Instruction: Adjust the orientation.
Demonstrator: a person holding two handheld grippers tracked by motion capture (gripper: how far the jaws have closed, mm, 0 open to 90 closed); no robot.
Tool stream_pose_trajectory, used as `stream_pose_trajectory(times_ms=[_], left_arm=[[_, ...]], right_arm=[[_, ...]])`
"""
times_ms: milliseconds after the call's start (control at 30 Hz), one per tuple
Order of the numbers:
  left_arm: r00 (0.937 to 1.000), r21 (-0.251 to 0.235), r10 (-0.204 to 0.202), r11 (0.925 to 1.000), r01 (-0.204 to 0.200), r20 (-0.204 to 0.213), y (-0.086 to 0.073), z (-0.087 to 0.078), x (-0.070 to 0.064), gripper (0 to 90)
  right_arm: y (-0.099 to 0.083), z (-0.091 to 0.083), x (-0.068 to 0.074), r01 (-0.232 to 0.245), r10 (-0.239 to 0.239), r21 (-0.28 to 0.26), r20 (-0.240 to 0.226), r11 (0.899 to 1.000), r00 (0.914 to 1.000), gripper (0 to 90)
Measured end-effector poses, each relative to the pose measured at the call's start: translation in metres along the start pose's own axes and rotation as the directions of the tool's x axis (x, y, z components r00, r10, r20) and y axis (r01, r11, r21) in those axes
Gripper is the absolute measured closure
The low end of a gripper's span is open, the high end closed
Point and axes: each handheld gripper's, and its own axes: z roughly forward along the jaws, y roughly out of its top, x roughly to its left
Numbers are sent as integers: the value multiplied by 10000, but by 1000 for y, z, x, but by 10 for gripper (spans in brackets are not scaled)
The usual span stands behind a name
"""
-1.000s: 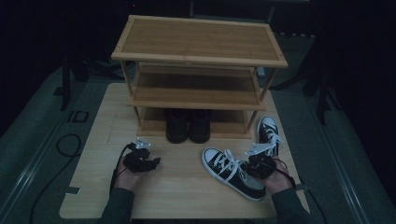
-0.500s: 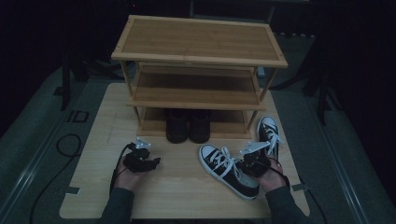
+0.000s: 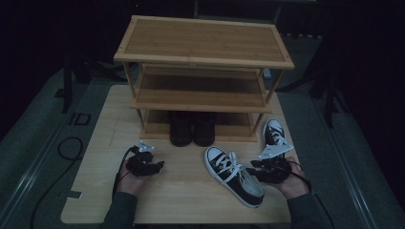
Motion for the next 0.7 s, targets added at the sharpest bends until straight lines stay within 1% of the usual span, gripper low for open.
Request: stream_pose_trajectory(times_ms=[67, 133, 167, 200, 233, 267, 300, 367, 433, 467, 500, 600, 633, 700], left_arm=[[10000, -7, -5, 10000, 5, -1, 0, 0, 0, 460], [10000, -9, -11, 10000, 11, 9, 0, 0, 0, 460], [10000, -10, -11, 10000, 11, 13, 0, 0, 0, 460], [10000, -17, -7, 10000, 7, 5, 0, 0, 0, 460], [10000, -19, 1, 10000, -1, 1, 0, 0, 0, 460], [10000, -17, 2, 10000, -2, 0, 0, 0, 0, 460], [10000, -17, 3, 10000, -3, 0, 0, 0, 0, 458], [10000, -21, 15, 10000, -15, -4, 0, 0, 0, 459], [10000, -22, 10, 10000, -10, 1, 0, 1, 0, 458], [10000, -25, 15, 10000, -15, 1, 0, 1, 0, 458], [10000, -26, 12, 10000, -12, 9, 0, 1, 0, 458], [10000, -21, 13, 10000, -13, 16, 0, 0, 0, 458], [10000, -9, 20, 10000, -20, 32, 1, 0, 1, 458], [10000, -11, 10, 10000, -10, 32, 0, 0, 1, 458]], right_arm=[[-1, -7, -5, -129, 130, -192, 54, 9997, 9999, 625], [-3, -11, -14, -413, 421, -347, 230, 9985, 9988, 621], [-4, -12, -17, -469, 480, -353, 312, 9983, 9984, 620], [-6, -11, -24, -757, 772, -307, 531, 9967, 9956, 613], [-6, -11, -24, -757, 772, -307, 531, 9967, 9956, 613], [-7, -10, -26, -784, 799, -263, 631, 9966, 9948, 610], [-8, -9, -28, -877, 885, -130, 847, 9961, 9925, 606], [-9, -6, -30, -988, 981, 9, 1101, 9951, 9891, 597], [-10, -4, -33, -1145, 1112, 151, 1432, 9933, 9834, 591], [-10, -4, -34, -1138, 1096, 194, 1534, 9933, 9821, 588], [-10, -3, -34, -1207, 1154, 214, 1685, 9925, 9789, 584], [-10, -4, -36, -1268, 1187, 290, 1978, 9915, 9730, 580], [-10, -4, -38, -1343, 1229, 414, 2081, 9901, 9704, 577], [-10, -4, -38, -1345, 1219, 458, 2127, 9899, 9695, 576]])
